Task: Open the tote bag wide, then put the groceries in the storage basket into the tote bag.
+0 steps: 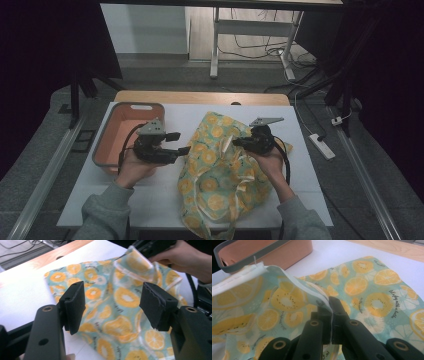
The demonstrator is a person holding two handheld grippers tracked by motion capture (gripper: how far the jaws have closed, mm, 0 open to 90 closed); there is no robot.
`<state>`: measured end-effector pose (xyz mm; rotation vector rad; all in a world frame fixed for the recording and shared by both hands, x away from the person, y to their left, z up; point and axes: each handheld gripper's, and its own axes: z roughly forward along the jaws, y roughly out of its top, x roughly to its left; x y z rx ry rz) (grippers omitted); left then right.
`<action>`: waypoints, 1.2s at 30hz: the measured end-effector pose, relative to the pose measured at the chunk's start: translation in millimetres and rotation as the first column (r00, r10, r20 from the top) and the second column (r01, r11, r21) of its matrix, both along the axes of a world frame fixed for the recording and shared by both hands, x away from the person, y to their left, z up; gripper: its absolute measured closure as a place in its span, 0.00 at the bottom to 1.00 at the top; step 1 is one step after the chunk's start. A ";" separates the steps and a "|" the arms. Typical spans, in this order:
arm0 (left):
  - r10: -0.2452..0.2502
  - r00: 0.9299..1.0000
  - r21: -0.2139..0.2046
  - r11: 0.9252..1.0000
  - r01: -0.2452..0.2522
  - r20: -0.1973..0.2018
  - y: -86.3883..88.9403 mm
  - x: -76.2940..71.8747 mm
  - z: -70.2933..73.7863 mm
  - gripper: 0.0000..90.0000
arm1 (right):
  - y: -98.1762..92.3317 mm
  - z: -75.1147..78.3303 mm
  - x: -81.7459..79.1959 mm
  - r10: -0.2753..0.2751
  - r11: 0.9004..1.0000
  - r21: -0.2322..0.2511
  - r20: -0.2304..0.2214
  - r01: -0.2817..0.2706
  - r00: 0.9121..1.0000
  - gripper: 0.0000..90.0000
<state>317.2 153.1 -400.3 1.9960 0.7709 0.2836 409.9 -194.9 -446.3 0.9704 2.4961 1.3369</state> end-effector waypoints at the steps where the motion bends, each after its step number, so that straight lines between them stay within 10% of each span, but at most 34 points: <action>1: 0.011 1.000 0.006 1.000 -0.011 -0.003 3.2 1.0 -0.1 0.41 | -0.3 0.1 -0.1 0.000 1.000 0.002 0.001 0.000 1.000 0.98; 10: 0.122 0.993 0.067 0.990 -0.121 -0.006 29.4 13.2 -5.1 0.40 | -1.8 -0.6 -2.8 0.003 1.000 -0.003 0.004 -0.003 1.000 0.98; 24: 0.262 0.962 0.133 0.959 -0.250 -0.074 64.2 37.1 -27.7 0.35 | -0.7 -3.7 -3.0 0.009 1.000 -0.018 0.001 -0.009 1.000 0.98; 36: 0.372 0.923 0.233 0.911 -0.341 -0.102 81.5 47.9 -44.7 0.32 | -1.1 -8.8 -3.0 0.017 1.000 -0.022 -0.017 -0.017 1.000 0.98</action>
